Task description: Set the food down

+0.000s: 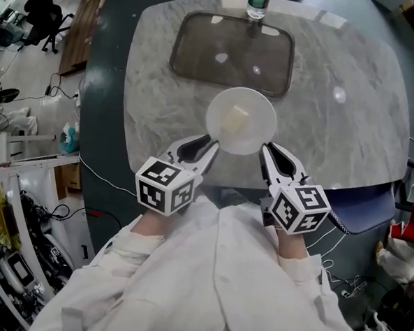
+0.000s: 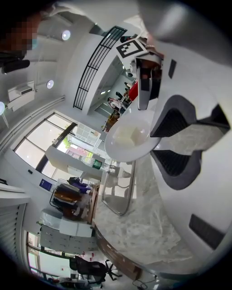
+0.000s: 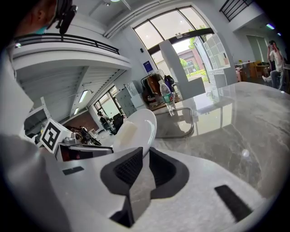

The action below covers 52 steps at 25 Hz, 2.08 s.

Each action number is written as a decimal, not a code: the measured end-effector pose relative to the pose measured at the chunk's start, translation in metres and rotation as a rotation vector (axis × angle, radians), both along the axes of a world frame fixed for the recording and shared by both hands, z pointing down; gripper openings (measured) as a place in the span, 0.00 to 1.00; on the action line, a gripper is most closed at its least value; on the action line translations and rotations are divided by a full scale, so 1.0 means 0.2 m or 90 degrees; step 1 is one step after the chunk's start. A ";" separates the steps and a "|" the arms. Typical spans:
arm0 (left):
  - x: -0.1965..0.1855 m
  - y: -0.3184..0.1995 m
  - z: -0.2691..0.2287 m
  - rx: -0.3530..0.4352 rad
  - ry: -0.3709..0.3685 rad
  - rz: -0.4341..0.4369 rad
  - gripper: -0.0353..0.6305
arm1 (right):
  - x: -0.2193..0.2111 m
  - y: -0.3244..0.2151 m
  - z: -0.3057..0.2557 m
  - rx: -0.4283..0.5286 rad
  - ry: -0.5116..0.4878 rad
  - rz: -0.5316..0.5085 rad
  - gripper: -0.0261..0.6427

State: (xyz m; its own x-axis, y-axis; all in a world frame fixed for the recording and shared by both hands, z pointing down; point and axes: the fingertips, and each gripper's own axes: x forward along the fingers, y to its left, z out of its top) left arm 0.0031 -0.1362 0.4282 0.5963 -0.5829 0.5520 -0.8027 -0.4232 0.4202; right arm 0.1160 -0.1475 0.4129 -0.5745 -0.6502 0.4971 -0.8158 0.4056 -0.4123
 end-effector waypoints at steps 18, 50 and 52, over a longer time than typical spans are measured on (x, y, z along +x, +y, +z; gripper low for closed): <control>-0.14 -0.54 0.05 -0.004 -0.020 0.044 0.18 | -0.14 -0.58 0.02 0.003 0.018 -0.006 0.10; -0.19 -1.13 0.33 -0.042 -0.051 0.098 0.18 | -0.19 -1.13 0.41 -0.109 0.041 -0.005 0.10; -0.20 -1.14 0.34 -0.046 -0.052 0.099 0.18 | -0.20 -1.13 0.43 -0.121 0.048 -0.014 0.10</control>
State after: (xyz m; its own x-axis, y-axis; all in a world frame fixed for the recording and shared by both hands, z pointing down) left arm -0.0363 -0.3641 0.4961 0.6278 -0.4437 0.6395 -0.7624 -0.5160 0.3905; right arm 0.0761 -0.3745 0.4986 -0.5442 -0.5286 0.6515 -0.8390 0.3446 -0.4212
